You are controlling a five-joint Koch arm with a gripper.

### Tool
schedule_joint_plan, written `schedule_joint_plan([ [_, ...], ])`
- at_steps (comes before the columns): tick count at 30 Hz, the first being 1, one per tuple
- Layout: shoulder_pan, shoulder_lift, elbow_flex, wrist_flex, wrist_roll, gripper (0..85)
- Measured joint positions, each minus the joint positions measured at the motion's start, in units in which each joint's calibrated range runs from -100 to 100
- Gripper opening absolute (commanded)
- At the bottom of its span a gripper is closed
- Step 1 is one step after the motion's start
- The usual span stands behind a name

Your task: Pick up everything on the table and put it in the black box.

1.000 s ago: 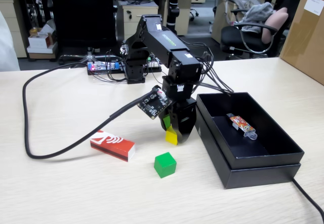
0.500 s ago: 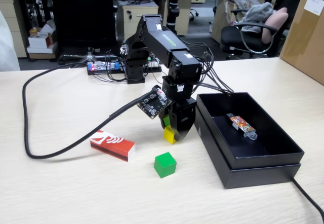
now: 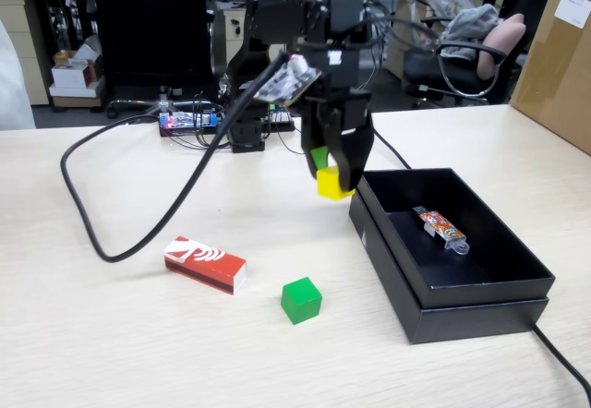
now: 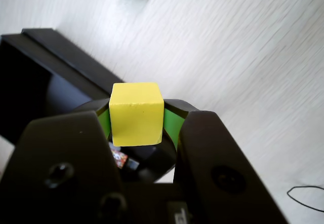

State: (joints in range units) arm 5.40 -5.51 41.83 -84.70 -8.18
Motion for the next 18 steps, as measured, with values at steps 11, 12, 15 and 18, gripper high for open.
schedule_joint_plan([
  [11,11.5,1.4,4.7,-0.5,3.7,0.9],
  [12,12.2,2.8,4.7,-0.5,4.3,0.9],
  [15,12.4,5.1,4.8,-0.5,4.6,0.9],
  [18,12.2,8.9,4.7,-0.5,4.8,0.9],
])
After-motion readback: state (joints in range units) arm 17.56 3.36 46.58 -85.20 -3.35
